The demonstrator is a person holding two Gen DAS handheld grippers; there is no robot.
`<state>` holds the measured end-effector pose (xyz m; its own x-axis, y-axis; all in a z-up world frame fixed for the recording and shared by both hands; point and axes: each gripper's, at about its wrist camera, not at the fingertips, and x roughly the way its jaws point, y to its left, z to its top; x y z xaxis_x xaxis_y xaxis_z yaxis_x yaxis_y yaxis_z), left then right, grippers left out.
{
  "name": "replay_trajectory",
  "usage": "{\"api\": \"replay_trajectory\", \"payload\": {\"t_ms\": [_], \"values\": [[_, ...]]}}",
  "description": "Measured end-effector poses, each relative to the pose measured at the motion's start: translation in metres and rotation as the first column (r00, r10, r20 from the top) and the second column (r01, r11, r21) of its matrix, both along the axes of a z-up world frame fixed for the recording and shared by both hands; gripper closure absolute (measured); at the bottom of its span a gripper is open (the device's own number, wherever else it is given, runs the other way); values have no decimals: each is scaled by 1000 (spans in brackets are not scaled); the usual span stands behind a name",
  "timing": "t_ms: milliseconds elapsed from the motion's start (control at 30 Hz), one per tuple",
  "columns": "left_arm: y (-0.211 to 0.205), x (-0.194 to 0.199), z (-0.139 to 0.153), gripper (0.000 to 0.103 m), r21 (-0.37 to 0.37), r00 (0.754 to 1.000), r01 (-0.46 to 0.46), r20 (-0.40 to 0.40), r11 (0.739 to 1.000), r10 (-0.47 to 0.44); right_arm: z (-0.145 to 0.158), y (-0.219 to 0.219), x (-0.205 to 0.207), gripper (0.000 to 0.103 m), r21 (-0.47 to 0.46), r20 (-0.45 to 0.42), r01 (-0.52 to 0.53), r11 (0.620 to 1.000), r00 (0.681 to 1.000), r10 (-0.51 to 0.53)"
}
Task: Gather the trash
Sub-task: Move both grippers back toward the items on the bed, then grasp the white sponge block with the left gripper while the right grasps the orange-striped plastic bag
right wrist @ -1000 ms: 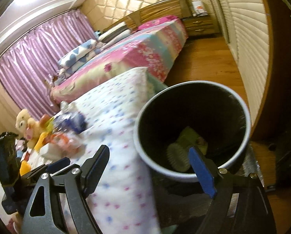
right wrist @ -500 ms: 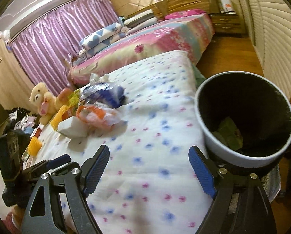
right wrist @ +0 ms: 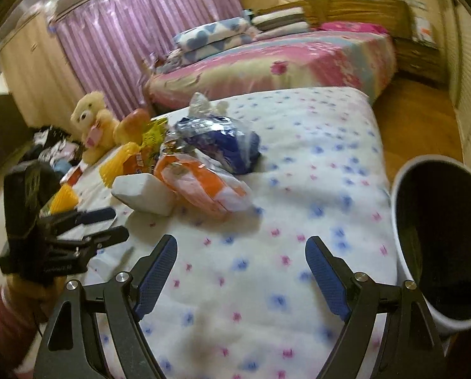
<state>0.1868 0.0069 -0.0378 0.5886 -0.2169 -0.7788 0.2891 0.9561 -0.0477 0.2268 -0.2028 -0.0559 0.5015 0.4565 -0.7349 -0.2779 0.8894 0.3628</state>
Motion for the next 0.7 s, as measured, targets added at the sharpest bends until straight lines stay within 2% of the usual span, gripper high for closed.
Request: {"api": "replay_trajectory", "payload": {"t_ms": [167, 333, 400, 533, 633, 700], "values": [[9, 25, -4, 39, 13, 999, 43, -12, 999, -43, -1, 12, 18, 18, -22, 22, -69, 997, 997, 69], [11, 40, -8, 40, -33, 997, 74, -2, 997, -74, -8, 20, 34, 21, -35, 7, -108, 994, 994, 109], [9, 42, -10, 42, -52, 996, 88, -4, 995, -89, -11, 24, 41, 27, -30, -2, -123, 992, 992, 123], [3, 44, -14, 65, -61, 992, 123, -6, 991, -124, -19, 30, 51, 61, -12, -36, -143, 990, 989, 142], [2, 42, -13, 74, -67, 991, 135, 8, 988, -135, -22, 31, 51, 65, -2, -47, -144, 990, 989, 144], [4, 39, -13, 76, -86, 992, 129, 11, 988, -128, -20, 30, 48, 68, 5, -43, -139, 990, 989, 139]]}}
